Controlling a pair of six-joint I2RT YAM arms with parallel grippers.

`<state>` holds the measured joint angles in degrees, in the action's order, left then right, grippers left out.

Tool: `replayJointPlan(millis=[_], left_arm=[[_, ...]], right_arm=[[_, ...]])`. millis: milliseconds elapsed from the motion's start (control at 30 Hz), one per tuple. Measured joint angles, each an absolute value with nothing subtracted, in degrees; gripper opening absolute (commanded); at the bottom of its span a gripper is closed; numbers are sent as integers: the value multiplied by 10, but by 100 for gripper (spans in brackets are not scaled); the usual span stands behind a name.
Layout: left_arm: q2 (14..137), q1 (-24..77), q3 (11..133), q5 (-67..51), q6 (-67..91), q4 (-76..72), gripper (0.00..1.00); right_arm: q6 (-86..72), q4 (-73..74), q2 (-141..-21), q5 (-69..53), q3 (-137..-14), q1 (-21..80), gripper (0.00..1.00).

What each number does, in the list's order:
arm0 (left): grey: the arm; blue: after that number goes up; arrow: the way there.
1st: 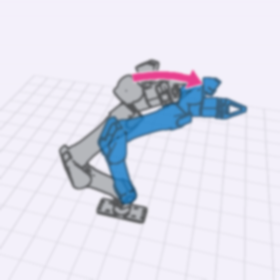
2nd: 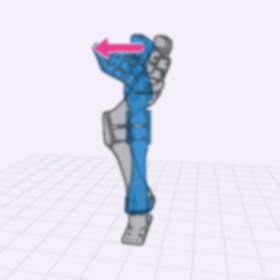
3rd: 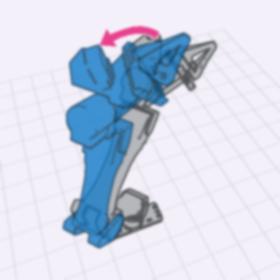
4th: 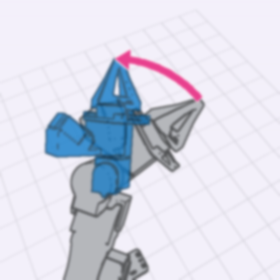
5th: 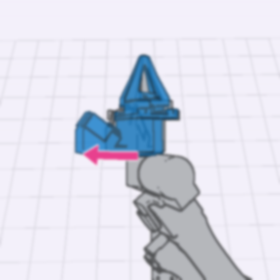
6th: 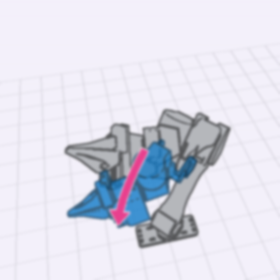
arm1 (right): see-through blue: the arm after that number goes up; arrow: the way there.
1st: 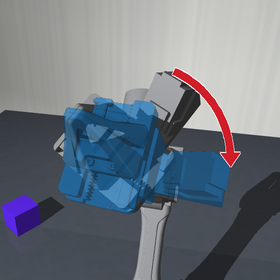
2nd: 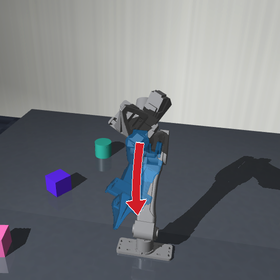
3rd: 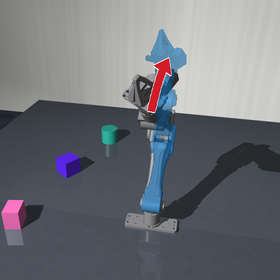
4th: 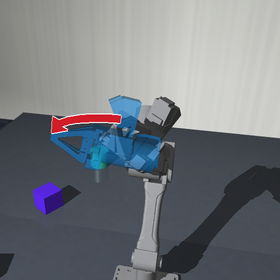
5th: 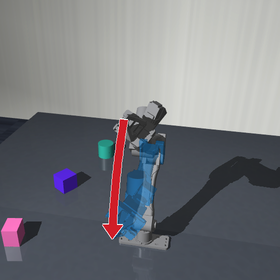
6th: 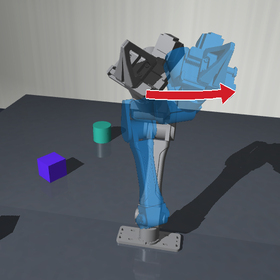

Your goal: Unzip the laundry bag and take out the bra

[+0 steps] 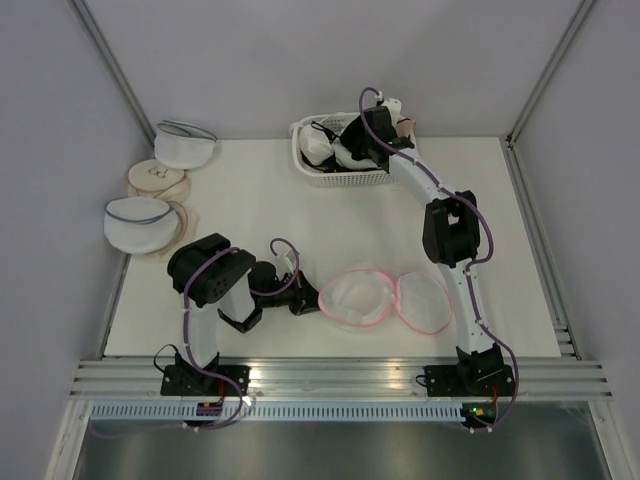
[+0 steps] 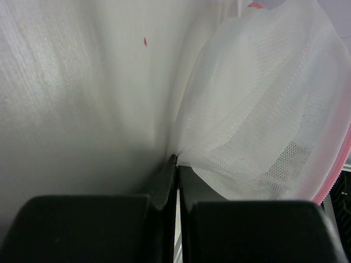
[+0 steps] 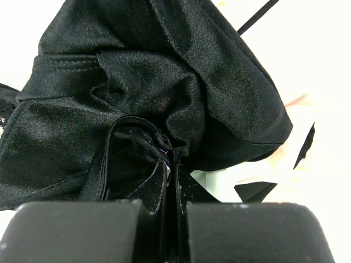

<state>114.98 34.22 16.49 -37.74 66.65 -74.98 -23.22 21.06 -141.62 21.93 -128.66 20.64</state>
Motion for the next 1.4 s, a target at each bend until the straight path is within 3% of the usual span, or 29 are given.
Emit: replayJointPlan(millis=[67, 100, 167, 200, 367, 600, 800, 1067, 1400], left_arm=[[1150, 342, 164, -377, 667, -751, 2], [1150, 342, 164, -377, 667, -751, 2], [1150, 342, 164, -377, 667, -751, 2], [1149, 342, 163, -377, 668, -752, 2], [1141, 342, 161, -377, 668, -751, 2], [1120, 342, 166, -377, 668, -750, 2], [1086, 342, 175, -377, 667, -719, 2], [1039, 342, 186, -376, 659, -672, 2], [988, 342, 188, -360, 641, -627, 2]], right_arm=[[-232, 210, -1416, 216, -1286, 206, 17], [-231, 205, -1416, 213, -1282, 205, 39], [-230, 197, -1416, 211, -1279, 204, 53], [-225, 196, -1416, 210, -1278, 204, 65], [-199, 191, -1402, 206, -1282, 203, 83], [-178, 188, -1318, 217, -1272, 203, 91], [-180, 166, -1164, 260, -1154, 204, 95], [-242, 156, -888, 336, -806, 220, 96], [-380, 253, -633, 359, -492, 288, 95]])
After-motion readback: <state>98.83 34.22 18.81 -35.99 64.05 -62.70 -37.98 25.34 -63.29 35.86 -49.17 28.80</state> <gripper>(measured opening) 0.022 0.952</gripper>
